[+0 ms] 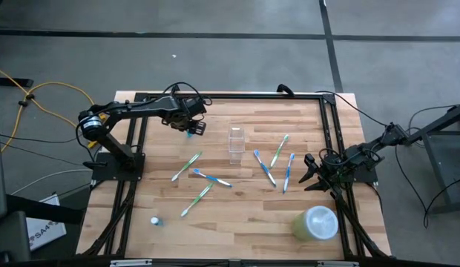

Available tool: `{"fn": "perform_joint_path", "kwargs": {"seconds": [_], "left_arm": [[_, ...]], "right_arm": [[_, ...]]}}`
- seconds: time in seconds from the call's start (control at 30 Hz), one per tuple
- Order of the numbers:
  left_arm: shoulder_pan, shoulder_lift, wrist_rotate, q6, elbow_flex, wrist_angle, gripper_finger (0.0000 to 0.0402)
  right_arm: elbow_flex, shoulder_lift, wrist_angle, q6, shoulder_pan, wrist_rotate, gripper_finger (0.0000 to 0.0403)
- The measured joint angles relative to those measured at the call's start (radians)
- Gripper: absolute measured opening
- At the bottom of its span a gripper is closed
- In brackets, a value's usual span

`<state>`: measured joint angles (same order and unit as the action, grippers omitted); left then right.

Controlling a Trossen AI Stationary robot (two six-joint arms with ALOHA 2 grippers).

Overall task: Pick & Place toothbrushing station
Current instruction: Put the top blue mouthwash into the transparent organizer

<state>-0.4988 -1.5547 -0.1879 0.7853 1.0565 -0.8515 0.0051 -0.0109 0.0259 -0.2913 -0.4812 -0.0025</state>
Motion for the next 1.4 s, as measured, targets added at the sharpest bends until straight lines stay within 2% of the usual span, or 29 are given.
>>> {"fn": "perform_joint_path", "kwargs": {"seconds": [0.47, 1.13, 1.4], "left_arm": [[0.0, -0.045, 0.018, 0.005, 0.0, 0.021, 0.0178], [-0.023, -0.003, 0.016, -0.001, 0.0, -0.006, 0.0177], [-0.023, -0.003, 0.006, -0.019, 0.0, -0.004, 0.0156]], "right_arm": [[0.0, 0.0, 0.0, 0.0, 0.0, 0.0, 0.0142], [0.0, 0.0, 0.0, 0.0, 0.0, 0.0, 0.0142], [0.0, 0.0, 0.0, 0.0, 0.0, 0.0, 0.0142]]}}
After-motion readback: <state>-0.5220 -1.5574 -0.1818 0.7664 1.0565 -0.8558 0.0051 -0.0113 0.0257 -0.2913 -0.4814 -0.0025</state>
